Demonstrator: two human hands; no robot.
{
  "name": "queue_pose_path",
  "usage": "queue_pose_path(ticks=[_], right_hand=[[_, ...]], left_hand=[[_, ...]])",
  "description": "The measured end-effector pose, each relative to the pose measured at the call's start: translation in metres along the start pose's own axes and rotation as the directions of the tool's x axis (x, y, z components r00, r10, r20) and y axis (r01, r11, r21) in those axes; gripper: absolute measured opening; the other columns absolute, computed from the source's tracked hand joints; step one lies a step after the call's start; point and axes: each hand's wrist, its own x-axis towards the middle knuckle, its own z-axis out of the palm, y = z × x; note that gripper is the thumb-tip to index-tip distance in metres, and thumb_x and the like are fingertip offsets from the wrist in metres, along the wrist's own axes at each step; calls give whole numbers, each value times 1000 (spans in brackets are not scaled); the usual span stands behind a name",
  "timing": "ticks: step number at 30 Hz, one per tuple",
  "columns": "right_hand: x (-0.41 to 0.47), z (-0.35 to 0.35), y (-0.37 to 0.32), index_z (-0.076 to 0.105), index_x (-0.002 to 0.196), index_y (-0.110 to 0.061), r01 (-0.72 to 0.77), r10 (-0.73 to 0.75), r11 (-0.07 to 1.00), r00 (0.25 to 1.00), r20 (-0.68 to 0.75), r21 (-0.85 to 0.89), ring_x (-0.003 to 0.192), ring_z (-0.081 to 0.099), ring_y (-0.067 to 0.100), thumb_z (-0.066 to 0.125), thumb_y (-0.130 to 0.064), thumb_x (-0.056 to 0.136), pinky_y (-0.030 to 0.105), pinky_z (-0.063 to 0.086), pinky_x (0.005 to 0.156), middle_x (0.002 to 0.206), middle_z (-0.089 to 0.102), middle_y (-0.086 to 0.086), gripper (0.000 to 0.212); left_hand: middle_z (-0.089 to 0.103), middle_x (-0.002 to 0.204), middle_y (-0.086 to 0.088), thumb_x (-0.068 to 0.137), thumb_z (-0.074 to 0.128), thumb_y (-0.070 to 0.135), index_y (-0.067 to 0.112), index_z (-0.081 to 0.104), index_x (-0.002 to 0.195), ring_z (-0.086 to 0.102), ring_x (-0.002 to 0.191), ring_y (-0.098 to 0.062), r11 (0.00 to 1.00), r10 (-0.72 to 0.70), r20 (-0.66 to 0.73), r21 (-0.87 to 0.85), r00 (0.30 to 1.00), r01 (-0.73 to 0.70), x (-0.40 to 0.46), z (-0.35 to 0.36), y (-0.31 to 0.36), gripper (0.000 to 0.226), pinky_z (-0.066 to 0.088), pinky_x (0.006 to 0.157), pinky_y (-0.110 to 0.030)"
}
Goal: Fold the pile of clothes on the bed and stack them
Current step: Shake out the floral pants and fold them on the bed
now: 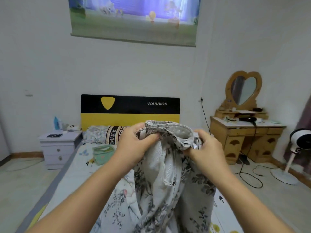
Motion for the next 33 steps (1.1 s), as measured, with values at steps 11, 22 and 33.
queue_pose_path(ticks=[11,22,33], right_hand=[[-36,44,-15,51,114,-39,37,-63,966,994,95,257,99,50,-12,72,-35,71,8,44,77,111,51,-20,48],[-21,11,3,67,86,-13,54,-310,835,868,388,547,83,63,11,59,1,85,22,50,75,84,66,-4,16],[-30,34,5,67,80,-16,116,-174,860,982,72,496,77,63,11,65,13,73,22,50,69,81,68,-1,30]], left_hand=[[69,83,1,86,63,15,16,61,101,65,64,-8,1000,-1,22,-17,1000,2,-21,4,-4,15,52,51,-22],[65,106,26,87,57,24,45,67,97,58,100,10,977,-136,348,205,927,67,-23,-36,-10,25,47,96,-28],[71,105,-10,84,62,6,14,64,115,69,95,-21,910,-209,550,-193,808,367,-38,7,-31,31,54,75,-23]])
